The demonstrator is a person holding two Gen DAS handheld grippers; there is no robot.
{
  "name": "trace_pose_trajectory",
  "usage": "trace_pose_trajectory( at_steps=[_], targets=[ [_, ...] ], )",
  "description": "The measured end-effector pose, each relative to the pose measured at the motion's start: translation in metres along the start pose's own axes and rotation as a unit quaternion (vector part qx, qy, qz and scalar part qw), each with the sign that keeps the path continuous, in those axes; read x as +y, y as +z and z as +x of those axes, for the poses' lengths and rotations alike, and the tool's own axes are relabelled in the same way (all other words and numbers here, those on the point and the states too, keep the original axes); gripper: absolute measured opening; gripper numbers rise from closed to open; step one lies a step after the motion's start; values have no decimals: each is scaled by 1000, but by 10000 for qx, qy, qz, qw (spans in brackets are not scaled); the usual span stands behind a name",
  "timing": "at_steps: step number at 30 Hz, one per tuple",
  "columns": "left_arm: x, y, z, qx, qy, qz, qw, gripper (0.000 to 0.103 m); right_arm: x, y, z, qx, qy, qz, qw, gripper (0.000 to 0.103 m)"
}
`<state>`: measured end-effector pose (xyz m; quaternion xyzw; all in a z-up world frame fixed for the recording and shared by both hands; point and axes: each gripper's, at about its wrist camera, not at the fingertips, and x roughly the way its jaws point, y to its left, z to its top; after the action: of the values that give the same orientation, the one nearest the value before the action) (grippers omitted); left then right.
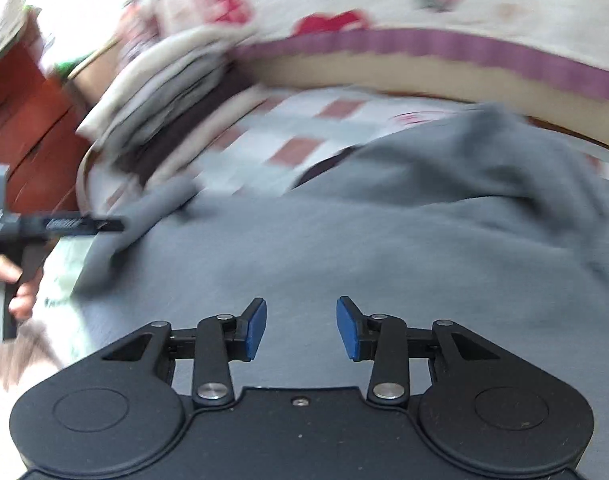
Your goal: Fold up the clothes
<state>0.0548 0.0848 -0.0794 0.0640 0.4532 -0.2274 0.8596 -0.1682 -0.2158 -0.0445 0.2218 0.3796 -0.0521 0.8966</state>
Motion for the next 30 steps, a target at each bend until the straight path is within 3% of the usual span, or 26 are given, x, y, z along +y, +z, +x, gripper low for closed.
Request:
trace_pose_trajectory(
  at_steps=[3,9,10,12,14,17,20,22,27,29,30],
  targets=[
    [-7,-10,7,99,-48,51,9999,76,22,4,18,36,271,-247,9993,44],
    [-20,-12,31,-117,619,484,9968,86,42,24,47,200,425,-270,9985,46],
    [-12,-9,37,-32,679,291,9973,81,45,24,48,234,430,-277,9984,46],
    [8,-3,45,176,621,-243,9976,18,50,22,48,299,405,-341,9982,46],
    [22,1,34,25,561,-546,9969,12,52,20,49,355,347,-394,9980,46],
    [30,3,0,-523,864,-678,9926,11,48,22,49,406,312,-325,9982,46],
    [43,-10,-37,-848,853,-1301,9842,11,51,32,53,371,310,-321,9983,47],
    [48,-24,-53,-861,852,-1594,9798,11,60,43,59,296,291,-437,9982,48],
    [59,-47,-70,-670,810,-1594,9816,11,77,87,94,292,310,-995,9941,72],
    [69,-52,-74,-597,802,-1688,9806,11,79,99,126,600,125,-1644,9845,74],
    [74,-54,-75,-567,808,-1743,9797,11,79,100,141,679,-193,-2084,9755,74]
  ],
)
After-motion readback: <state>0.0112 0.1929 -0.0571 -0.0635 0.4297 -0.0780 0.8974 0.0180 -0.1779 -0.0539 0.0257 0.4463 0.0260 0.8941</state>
